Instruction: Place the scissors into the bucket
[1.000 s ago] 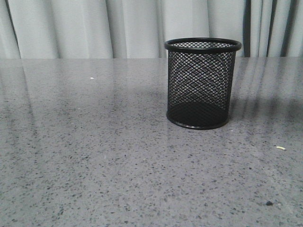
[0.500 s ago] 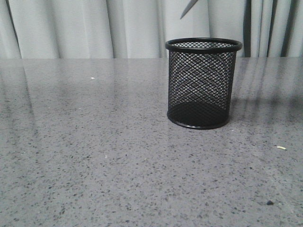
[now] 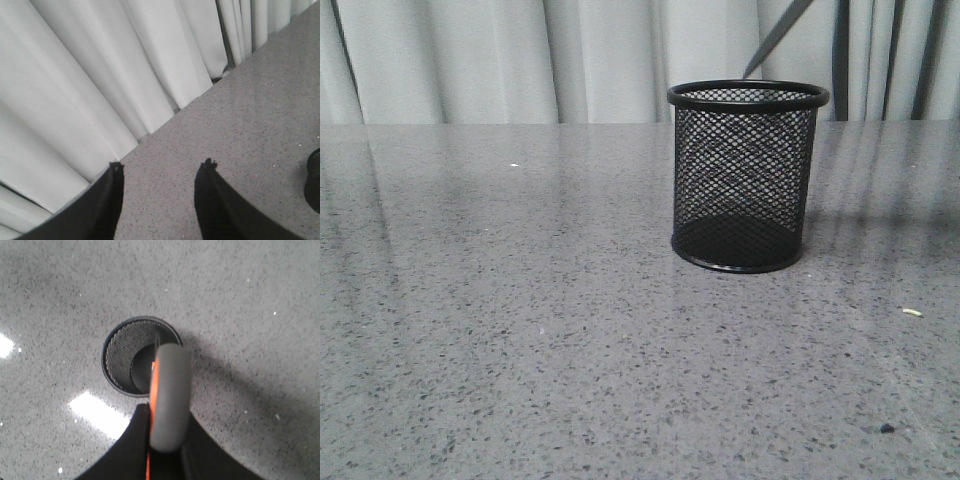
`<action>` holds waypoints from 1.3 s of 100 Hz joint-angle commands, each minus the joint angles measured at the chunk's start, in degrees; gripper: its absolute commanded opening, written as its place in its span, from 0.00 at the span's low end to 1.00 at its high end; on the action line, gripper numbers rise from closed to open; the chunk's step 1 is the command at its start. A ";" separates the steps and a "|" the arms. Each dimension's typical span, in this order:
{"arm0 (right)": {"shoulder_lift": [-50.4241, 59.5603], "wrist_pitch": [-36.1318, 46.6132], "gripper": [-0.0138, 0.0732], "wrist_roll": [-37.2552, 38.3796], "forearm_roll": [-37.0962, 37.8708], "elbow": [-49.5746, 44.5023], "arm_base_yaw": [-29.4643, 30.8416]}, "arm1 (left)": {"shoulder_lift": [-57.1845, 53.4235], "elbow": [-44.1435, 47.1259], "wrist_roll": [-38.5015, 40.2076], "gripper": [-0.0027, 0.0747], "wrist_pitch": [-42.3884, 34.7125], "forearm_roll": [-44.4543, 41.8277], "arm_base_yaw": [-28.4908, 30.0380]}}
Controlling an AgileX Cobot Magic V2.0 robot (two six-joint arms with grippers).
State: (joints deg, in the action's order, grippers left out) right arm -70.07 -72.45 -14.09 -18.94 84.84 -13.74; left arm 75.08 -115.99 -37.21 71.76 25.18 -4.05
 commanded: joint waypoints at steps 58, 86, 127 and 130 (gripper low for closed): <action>-2.09 -1.71 0.11 -0.07 -0.73 -0.75 -3.63 | -0.56 -1.46 0.72 0.44 -3.99 2.66 0.09; -5.78 -1.12 0.43 -1.31 -1.18 0.26 -3.63 | -0.56 -1.46 0.72 0.44 -3.99 2.69 0.09; -5.69 0.90 0.62 -1.01 3.82 12.86 -3.63 | -0.56 -1.46 0.72 0.44 -3.61 2.69 0.09; -5.55 1.03 0.62 -0.58 4.51 13.83 -3.63 | -0.56 -1.46 0.72 0.44 -3.51 2.81 -0.02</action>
State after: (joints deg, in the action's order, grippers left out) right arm -77.84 -72.25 -14.66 -15.87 94.04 -17.27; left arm 75.30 -115.99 -37.21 71.76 25.69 -4.05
